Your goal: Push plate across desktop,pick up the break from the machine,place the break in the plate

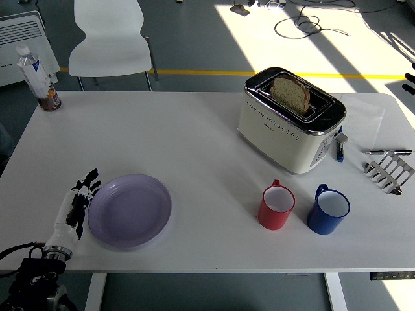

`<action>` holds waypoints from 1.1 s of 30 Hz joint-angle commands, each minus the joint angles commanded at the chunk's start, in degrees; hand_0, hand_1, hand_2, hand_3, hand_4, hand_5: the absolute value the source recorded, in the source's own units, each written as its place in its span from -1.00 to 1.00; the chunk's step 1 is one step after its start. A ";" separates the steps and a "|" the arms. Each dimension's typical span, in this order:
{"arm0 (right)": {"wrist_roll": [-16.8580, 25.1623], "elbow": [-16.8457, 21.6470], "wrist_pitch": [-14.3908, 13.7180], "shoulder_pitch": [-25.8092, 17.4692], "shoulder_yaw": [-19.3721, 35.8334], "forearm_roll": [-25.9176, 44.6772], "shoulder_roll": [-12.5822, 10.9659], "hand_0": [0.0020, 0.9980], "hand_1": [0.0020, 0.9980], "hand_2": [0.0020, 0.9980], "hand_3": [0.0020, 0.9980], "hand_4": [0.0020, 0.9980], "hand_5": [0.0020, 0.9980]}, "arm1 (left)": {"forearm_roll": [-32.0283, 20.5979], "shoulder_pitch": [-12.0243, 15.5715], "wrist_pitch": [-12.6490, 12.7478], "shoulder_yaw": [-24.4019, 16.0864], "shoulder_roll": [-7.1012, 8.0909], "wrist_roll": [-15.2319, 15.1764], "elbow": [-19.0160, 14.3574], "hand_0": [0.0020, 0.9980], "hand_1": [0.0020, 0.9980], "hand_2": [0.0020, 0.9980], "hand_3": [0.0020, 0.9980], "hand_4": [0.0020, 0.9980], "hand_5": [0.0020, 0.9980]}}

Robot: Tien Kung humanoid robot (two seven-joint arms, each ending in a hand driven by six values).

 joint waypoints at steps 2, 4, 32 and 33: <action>0.00 0.01 0.01 0.03 0.10 0.04 0.01 0.65 0.60 0.66 0.65 0.09 -0.11 | -0.25 -0.19 0.00 0.26 0.00 0.04 0.03 0.71 0.81 0.94 0.84 0.09 1.00; 0.01 0.11 0.01 -0.01 0.21 -0.03 0.02 0.65 0.60 0.66 0.65 0.09 -0.11 | -0.31 -0.31 0.01 0.38 0.01 0.06 0.05 0.71 0.81 0.94 0.84 0.09 1.00; -0.05 0.25 0.08 0.24 0.21 0.06 -0.02 0.66 0.61 0.67 0.66 0.11 -0.08 | -0.83 -1.15 -0.07 1.33 0.00 0.22 -0.41 0.70 0.80 0.93 0.83 0.08 1.00; -0.05 0.24 0.08 0.19 0.13 0.07 -0.03 0.66 0.61 0.67 0.66 0.11 -0.08 | -0.94 -1.13 -0.09 1.52 0.06 0.23 -0.55 0.70 0.80 0.93 0.83 0.08 1.00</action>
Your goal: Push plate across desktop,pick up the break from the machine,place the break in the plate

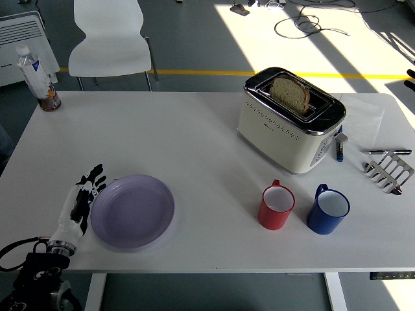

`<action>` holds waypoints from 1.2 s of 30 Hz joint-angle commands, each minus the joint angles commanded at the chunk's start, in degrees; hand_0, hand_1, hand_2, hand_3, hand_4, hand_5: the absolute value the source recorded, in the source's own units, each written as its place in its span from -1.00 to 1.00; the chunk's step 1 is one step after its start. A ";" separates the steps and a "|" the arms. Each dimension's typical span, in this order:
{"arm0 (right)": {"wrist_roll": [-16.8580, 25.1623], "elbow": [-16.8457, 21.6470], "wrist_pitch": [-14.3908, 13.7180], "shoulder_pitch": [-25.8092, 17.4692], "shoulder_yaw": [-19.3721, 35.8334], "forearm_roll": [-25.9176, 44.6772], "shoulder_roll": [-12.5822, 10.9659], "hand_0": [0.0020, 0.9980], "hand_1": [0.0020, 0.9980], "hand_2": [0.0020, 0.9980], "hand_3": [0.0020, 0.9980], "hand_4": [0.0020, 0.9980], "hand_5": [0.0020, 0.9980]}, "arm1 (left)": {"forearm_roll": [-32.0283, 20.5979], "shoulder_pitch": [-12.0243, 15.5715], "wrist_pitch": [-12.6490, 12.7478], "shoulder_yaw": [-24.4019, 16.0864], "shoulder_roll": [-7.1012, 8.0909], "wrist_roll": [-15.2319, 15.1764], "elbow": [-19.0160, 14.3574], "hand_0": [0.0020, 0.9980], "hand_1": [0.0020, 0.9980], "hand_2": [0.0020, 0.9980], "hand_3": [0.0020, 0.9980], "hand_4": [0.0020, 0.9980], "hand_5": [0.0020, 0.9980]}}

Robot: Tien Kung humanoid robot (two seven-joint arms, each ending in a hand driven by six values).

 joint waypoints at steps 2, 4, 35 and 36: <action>-0.01 -0.03 0.00 -0.20 -0.19 0.05 -0.03 0.66 0.61 0.67 0.66 0.11 -0.08 | -0.30 0.11 -0.10 0.54 0.14 0.05 -0.26 0.70 0.80 0.93 0.83 0.08 1.00; -0.01 -0.04 -0.01 -0.33 -0.27 0.06 -0.04 0.66 0.61 0.67 0.66 0.11 -0.08 | -0.52 0.20 -0.17 0.87 0.19 0.09 -0.37 0.70 0.80 0.93 0.83 0.08 1.00; -0.05 -0.06 -0.03 -0.18 0.02 0.15 0.17 0.65 0.60 0.66 0.65 0.10 -0.08 | -2.69 0.32 0.10 3.34 0.48 0.44 -2.35 0.67 0.78 0.92 0.83 0.09 1.00; -0.06 -0.11 -0.05 -0.20 -0.01 0.15 0.18 0.65 0.60 0.66 0.65 0.10 -0.08 | -2.67 0.51 0.27 3.29 0.50 0.43 -2.47 0.67 0.78 0.92 0.83 0.09 1.00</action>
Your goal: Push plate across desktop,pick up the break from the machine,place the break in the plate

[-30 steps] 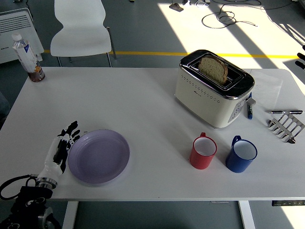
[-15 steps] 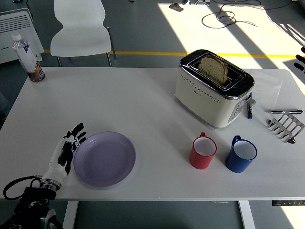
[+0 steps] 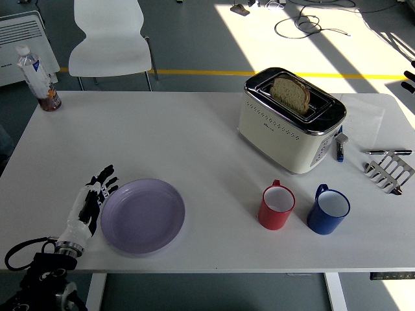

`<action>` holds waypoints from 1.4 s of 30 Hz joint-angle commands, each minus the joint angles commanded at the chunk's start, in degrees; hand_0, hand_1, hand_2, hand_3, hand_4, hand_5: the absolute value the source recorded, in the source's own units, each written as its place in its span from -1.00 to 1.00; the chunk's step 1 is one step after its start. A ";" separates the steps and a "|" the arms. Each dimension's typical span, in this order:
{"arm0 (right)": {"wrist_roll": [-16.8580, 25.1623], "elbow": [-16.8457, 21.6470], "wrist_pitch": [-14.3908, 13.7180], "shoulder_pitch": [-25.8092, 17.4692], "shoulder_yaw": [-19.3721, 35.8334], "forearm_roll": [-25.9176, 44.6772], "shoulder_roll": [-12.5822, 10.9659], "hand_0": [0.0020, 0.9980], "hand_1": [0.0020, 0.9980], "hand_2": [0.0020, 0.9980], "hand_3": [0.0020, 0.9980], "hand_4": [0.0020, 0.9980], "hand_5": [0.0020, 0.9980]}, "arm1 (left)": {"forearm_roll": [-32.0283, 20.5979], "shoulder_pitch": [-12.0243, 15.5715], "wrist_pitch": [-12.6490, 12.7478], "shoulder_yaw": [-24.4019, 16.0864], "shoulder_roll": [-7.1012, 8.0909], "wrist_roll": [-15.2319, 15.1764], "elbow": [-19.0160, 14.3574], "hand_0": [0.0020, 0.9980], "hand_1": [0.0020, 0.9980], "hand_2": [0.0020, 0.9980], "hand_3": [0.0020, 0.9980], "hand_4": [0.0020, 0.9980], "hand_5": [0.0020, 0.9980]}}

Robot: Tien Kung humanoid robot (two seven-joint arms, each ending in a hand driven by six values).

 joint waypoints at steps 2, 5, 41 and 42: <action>0.01 -0.02 0.03 0.09 -0.15 -0.03 0.04 0.65 0.60 0.66 0.65 0.10 -0.08 | 0.18 0.48 0.38 -0.11 0.15 -0.11 -0.43 0.67 0.78 0.92 0.83 0.09 1.00; 0.02 0.00 0.07 0.07 -0.26 -0.06 0.04 0.65 0.60 0.66 0.65 0.10 -0.08 | 0.25 0.92 0.62 -0.12 0.44 -0.24 -0.94 0.67 0.79 0.92 0.83 0.09 1.00; 0.01 -0.07 0.08 0.10 0.03 -0.06 0.35 0.64 0.59 0.64 0.64 0.08 -0.12 | -2.52 0.35 0.16 5.14 0.81 -0.22 -0.91 0.68 0.80 0.93 0.84 0.08 1.00; 0.01 -0.09 0.10 0.10 0.01 -0.05 0.38 0.64 0.59 0.64 0.64 0.08 -0.12 | -2.60 0.17 0.10 5.31 0.81 -0.19 -0.79 0.68 0.80 0.93 0.84 0.08 1.00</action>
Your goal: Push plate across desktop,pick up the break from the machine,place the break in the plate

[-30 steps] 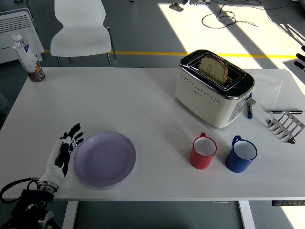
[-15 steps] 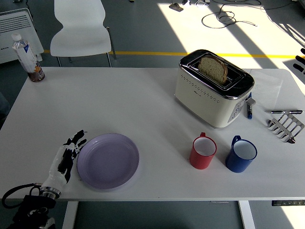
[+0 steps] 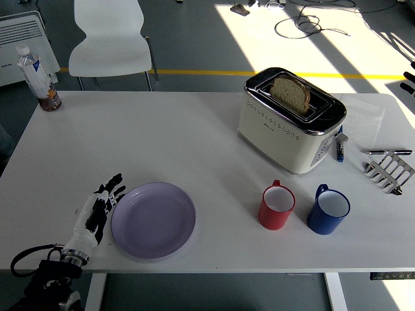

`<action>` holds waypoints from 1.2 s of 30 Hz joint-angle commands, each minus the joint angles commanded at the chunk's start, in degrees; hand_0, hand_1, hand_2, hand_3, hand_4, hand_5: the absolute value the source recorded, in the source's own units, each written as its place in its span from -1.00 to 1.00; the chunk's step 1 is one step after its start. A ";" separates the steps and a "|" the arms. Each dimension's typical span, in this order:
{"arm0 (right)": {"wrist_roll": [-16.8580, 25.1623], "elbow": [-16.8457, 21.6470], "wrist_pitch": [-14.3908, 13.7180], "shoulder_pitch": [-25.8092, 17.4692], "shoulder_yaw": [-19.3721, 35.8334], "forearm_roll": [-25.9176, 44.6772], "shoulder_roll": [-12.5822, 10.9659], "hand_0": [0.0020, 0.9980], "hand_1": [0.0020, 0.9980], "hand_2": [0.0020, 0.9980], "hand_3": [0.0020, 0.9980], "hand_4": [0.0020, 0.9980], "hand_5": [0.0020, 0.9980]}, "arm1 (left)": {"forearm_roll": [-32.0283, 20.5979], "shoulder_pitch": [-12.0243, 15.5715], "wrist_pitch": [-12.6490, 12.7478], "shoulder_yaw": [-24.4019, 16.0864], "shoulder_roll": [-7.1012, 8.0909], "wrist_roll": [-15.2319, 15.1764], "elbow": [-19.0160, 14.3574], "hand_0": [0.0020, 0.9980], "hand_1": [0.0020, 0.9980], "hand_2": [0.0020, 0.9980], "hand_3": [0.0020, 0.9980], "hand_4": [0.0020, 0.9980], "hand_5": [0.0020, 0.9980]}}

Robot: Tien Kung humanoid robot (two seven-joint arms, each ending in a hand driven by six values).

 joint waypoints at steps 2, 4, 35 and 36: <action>0.01 0.05 0.02 0.05 -0.04 -0.04 0.10 0.64 0.59 0.64 0.64 0.08 -0.12 | -0.28 -0.43 -0.12 0.21 -0.08 0.01 0.25 0.68 0.80 0.93 0.84 0.08 1.00; 0.01 0.03 0.01 0.14 -0.03 -0.06 0.18 0.64 0.59 0.64 0.64 0.08 -0.12 | -0.70 -0.88 -0.31 0.36 -0.13 0.09 0.46 0.68 0.80 0.93 0.84 0.08 1.00; 0.04 -0.05 -0.02 -0.40 -0.46 -0.01 0.15 0.64 0.59 0.66 0.64 0.09 -0.12 | -3.84 -4.05 -3.85 4.06 -0.69 1.89 2.42 0.65 0.76 0.91 0.83 0.08 1.00; 0.04 -0.05 -0.02 -0.40 -0.47 -0.01 0.16 0.64 0.59 0.66 0.64 0.09 -0.12 | -3.91 -4.15 -3.90 4.20 -0.70 1.90 2.46 0.65 0.76 0.91 0.83 0.08 1.00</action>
